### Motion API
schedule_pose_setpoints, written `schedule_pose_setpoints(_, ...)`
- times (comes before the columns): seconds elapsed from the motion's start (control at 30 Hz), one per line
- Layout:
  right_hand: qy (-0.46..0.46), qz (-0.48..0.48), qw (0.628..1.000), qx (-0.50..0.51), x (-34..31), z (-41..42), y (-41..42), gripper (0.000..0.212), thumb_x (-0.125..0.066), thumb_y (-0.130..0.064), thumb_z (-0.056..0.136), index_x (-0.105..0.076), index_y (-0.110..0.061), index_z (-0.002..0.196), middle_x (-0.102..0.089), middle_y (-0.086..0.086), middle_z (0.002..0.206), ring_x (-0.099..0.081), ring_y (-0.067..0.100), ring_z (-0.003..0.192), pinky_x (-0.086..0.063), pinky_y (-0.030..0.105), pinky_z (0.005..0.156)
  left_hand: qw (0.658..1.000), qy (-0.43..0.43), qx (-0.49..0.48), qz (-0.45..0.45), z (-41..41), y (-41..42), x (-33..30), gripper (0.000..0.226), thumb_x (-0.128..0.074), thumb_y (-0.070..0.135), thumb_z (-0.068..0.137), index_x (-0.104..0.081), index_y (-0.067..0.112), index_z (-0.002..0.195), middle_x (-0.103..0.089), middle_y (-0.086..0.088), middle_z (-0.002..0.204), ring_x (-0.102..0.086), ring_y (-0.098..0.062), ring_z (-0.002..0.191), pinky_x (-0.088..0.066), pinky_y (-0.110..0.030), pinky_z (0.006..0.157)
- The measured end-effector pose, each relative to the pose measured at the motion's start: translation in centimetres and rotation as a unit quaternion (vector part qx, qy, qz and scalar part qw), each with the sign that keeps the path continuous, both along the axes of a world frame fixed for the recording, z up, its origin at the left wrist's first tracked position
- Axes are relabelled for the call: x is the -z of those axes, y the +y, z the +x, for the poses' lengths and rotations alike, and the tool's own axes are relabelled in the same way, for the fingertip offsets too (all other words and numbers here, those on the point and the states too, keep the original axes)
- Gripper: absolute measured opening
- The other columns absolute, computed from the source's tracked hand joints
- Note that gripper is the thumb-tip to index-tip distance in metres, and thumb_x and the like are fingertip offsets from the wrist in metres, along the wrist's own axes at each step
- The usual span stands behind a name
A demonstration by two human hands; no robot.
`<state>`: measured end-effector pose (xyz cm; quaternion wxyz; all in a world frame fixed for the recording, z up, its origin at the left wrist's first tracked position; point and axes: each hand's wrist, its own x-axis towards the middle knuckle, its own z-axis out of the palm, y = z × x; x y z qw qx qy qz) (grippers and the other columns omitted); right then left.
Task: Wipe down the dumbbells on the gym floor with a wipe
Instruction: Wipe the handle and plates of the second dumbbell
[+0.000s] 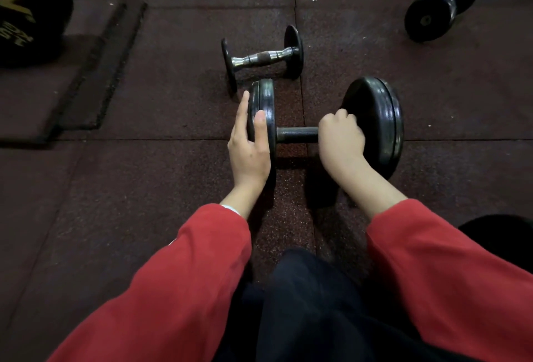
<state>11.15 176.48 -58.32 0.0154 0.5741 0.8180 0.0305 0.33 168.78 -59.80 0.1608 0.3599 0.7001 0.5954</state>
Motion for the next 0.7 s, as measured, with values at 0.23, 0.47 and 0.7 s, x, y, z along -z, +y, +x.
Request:
schedule_pose_setpoints(0.23, 0.055, -0.004, 0.998, -0.02, -0.7, 0.5, -0.6, 0.03, -0.03, 0.0, 0.096, -0.053, 0.004, 0.114, -0.052, 0.021, 0.12, -0.051, 0.036, 0.111, -0.043, 0.041, 0.092, 1.0, -0.007, -0.002, -0.006, 0.1, -0.1, -0.2, 0.052, -0.037, 0.036, 0.09, -0.042, 0.016, 0.138, -0.044, 0.0, 0.144, -0.031, 0.014, 0.12, -0.021, 0.002, 0.101)
schedule_pose_setpoints(0.47, 0.104, -0.004, 0.984, -0.144, 0.3, -3.2, -2.8, 0.034, -0.03, -0.003, 0.08, -0.064, -0.003, 0.078, -0.064, 0.014, 0.074, -0.064, 0.033, 0.068, -0.055, 0.039, 0.074, 1.0, -0.018, -0.011, -0.02, -0.3, 1.0, -0.9, 0.054, -0.038, 0.037, 0.089, -0.044, 0.014, 0.137, -0.045, 0.0, 0.143, -0.036, 0.006, 0.124, -0.021, 0.004, 0.097)
schedule_pose_setpoints(0.7, 0.119, -0.01, 0.975, -0.187, 1.5, -2.9, -0.8, 0.032, -0.03, -0.008, 0.099, -0.05, -0.007, 0.125, -0.053, 0.01, 0.124, -0.047, 0.026, 0.118, -0.034, 0.033, 0.102, 0.998, -0.038, -0.017, -0.044, -0.6, 1.7, -1.3, 0.04, -0.042, 0.027, 0.098, -0.044, 0.018, 0.137, -0.046, 0.003, 0.143, -0.038, -0.006, 0.131, -0.022, 0.005, 0.093)
